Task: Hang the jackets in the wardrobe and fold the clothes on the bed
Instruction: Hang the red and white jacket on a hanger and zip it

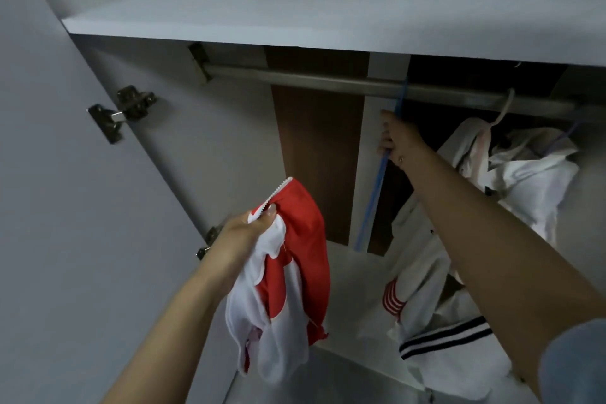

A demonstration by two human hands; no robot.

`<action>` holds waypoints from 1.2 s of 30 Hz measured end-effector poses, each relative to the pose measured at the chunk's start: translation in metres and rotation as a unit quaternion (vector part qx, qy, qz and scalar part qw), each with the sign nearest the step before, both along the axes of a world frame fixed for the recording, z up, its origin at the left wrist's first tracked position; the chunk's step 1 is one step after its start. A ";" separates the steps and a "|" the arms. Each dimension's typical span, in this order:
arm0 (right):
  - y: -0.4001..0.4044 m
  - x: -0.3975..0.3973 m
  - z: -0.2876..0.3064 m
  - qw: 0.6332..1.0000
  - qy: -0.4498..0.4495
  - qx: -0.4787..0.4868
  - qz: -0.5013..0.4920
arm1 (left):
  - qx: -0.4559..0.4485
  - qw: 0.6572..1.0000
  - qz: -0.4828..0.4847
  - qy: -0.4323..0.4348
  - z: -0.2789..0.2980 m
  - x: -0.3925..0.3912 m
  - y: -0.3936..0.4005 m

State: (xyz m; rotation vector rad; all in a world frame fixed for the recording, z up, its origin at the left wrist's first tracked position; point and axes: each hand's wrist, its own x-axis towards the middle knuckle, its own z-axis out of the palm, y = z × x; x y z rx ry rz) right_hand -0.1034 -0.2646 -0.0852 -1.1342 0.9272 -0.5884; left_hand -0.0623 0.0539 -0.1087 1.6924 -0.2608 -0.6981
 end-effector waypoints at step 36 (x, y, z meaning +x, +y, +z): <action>0.347 -0.117 -0.095 0.990 0.022 -0.125 -0.060 | 0.092 0.982 -0.161 0.049 -0.001 -0.020 0.136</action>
